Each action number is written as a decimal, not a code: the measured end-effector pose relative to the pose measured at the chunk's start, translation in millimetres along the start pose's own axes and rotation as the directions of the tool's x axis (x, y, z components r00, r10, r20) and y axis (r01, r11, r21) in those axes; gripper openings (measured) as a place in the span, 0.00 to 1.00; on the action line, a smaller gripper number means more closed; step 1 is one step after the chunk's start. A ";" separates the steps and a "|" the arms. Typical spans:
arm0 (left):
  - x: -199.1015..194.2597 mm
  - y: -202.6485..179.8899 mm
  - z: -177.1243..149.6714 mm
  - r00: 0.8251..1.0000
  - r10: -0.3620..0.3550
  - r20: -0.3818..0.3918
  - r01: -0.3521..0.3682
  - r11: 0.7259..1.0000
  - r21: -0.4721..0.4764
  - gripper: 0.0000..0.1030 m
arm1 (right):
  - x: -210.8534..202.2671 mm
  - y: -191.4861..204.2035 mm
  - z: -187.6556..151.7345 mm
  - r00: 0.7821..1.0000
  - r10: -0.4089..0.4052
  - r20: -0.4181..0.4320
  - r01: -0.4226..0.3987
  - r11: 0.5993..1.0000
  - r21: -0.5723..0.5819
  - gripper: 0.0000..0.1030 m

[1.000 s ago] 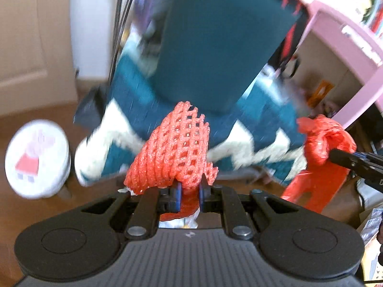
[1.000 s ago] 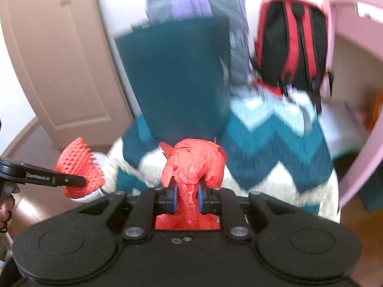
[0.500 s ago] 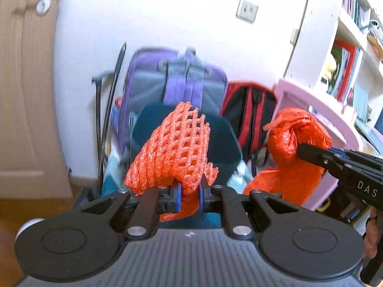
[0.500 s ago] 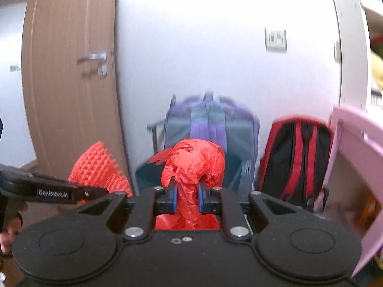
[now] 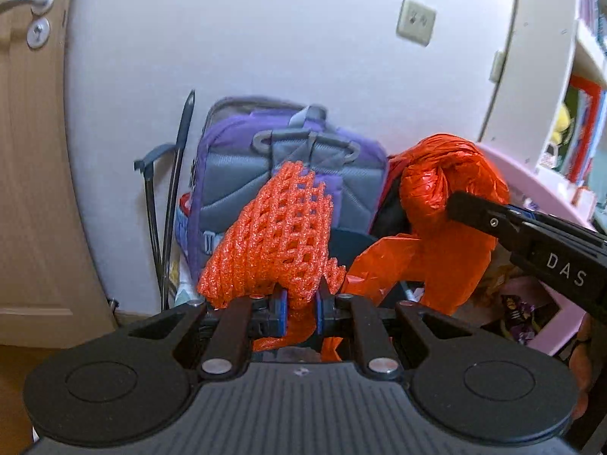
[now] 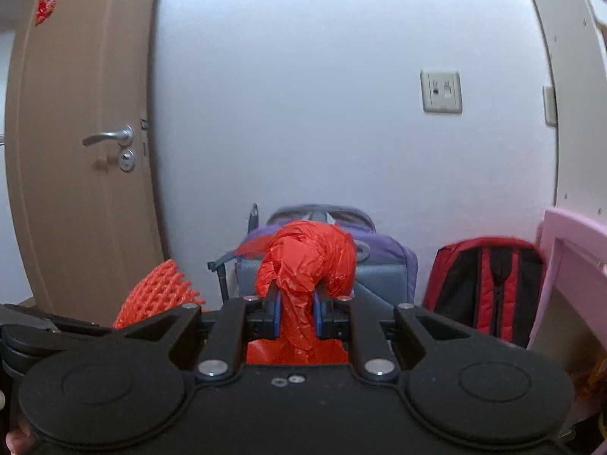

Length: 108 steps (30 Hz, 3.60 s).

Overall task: Collect trash
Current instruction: 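Lift both items to the teal wastebasket and open both tools inside it, then withdraw both tools and lower them toward the grey paper and Christmas wrapper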

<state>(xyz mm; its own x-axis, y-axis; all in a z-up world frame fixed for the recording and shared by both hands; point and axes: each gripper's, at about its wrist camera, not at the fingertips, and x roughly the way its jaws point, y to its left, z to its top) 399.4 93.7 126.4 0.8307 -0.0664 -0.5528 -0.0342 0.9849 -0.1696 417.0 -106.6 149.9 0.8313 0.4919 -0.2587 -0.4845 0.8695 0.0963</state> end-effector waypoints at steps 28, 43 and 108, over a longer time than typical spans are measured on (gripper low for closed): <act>142.0 7.8 -28.0 0.941 0.034 -0.337 0.019 0.988 0.153 0.19 | 99.2 2.3 -75.3 0.897 0.035 -0.440 -0.049 0.999 -0.020 0.32; 105.9 -1.7 -19.9 0.961 0.058 -0.269 -0.023 0.991 0.131 0.71 | 67.1 -7.0 -51.6 0.908 -0.003 -0.418 -0.010 1.000 -0.027 0.48; 176.8 84.3 -414.4 0.740 -0.031 -0.672 0.070 0.997 0.032 0.99 | 44.6 -44.5 -461.4 0.565 0.147 -0.812 0.181 0.938 0.296 0.51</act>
<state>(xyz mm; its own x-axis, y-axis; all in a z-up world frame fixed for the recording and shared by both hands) 313.0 98.9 -323.7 0.2418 -0.1870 -0.9521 0.0420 0.9824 -0.1823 350.0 -144.2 -309.3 0.1778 0.3690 -0.9123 -0.2233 0.9180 0.3278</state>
